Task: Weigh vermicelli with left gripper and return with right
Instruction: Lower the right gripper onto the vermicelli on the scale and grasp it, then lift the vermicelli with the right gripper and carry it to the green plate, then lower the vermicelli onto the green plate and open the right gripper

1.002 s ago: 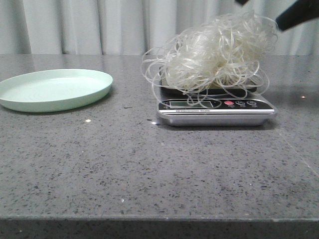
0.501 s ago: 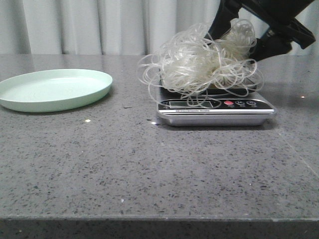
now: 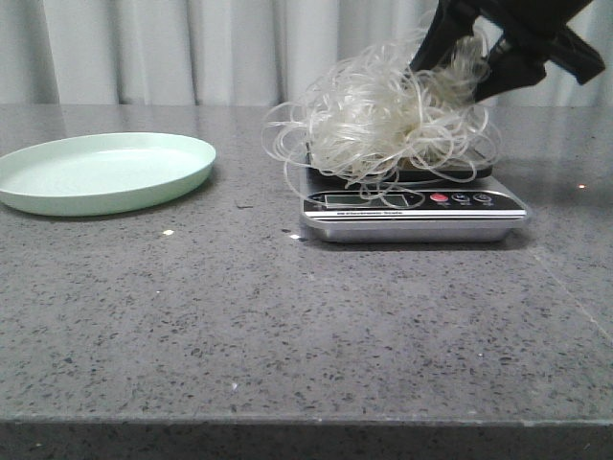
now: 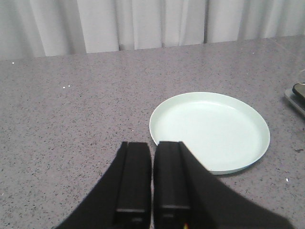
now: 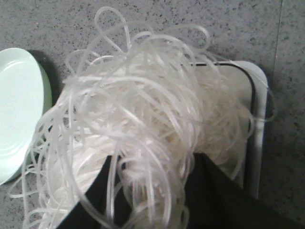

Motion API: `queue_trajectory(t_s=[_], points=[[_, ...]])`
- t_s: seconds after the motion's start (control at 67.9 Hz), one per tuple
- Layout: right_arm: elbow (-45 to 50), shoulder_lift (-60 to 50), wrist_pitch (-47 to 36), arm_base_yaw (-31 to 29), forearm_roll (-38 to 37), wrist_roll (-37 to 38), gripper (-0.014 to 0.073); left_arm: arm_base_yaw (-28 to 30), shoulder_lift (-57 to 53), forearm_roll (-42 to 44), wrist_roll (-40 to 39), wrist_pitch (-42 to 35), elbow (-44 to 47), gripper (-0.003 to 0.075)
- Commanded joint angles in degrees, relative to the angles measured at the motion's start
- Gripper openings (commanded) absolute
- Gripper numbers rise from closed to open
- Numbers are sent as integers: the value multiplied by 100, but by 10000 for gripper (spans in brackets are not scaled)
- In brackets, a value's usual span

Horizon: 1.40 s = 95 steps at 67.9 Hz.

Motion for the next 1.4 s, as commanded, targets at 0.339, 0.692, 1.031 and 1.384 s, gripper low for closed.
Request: queue_trajectory(t_s=[0.339, 0.692, 1.031, 1.384], points=[[-2332, -581, 269, 211, 185, -87, 151, 19, 29, -18, -40, -515, -164, 136], [-4038, 770, -179, 1436, 200, -87, 151, 19, 29, -18, -40, -876, -164, 136], [-4805, 2181, -342, 2120, 200, -87, 151, 19, 29, -56, -40, -876, -164, 136], [-4805, 2929, -357, 2318, 200, -87, 151, 19, 29, -56, -40, -876, -164, 136]])
